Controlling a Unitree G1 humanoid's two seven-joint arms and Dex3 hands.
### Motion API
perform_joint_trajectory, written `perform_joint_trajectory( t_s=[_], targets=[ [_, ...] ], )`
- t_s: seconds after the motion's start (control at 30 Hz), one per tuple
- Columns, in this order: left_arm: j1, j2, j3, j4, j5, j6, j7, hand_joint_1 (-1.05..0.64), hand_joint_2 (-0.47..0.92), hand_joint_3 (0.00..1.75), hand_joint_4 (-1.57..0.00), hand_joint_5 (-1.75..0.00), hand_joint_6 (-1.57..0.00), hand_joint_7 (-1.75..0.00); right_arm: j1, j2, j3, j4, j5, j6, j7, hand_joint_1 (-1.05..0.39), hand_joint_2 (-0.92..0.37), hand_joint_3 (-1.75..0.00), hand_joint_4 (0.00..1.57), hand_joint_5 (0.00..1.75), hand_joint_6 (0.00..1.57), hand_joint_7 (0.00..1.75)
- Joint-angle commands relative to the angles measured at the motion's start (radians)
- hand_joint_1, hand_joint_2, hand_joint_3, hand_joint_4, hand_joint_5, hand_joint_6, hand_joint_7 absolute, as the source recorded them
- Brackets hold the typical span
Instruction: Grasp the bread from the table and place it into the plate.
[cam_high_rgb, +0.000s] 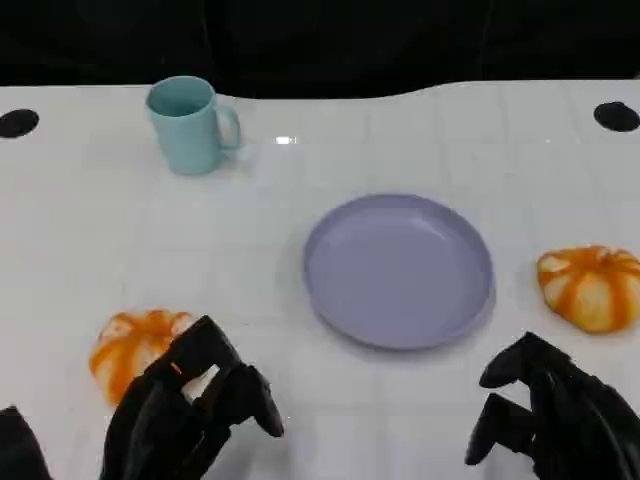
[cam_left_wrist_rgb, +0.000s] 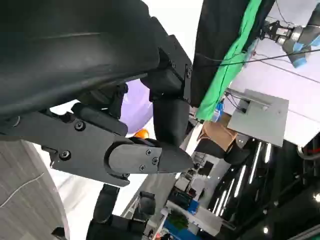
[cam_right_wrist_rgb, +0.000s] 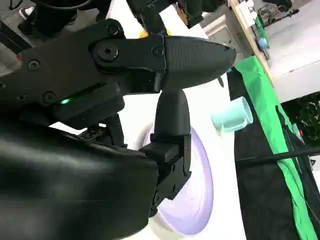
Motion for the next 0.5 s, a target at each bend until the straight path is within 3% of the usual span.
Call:
perform_joint_trajectory(
  t_s=[0.03,0.5],
  targets=[
    [-0.002,0.011,0.004,-0.010,0.008,-0.006,-0.004,-0.56,0.92,0.33,-0.73,-1.75,-0.51,-1.73,-0.002,-0.007,-0.008,-0.011,0.011,0.000,-0.001,-0.53,-0.92,-0.45,0.62,1.75,0.41,1.68],
    [-0.002,0.017,0.008,-0.009,0.004,-0.008,-0.010,-0.56,0.92,0.33,-0.72,-1.75,-0.50,-1.73,0.002,-0.005,-0.003,-0.015,0.007,-0.004,-0.003,-0.53,-0.92,-0.45,0.62,1.75,0.40,1.68]
  ],
)
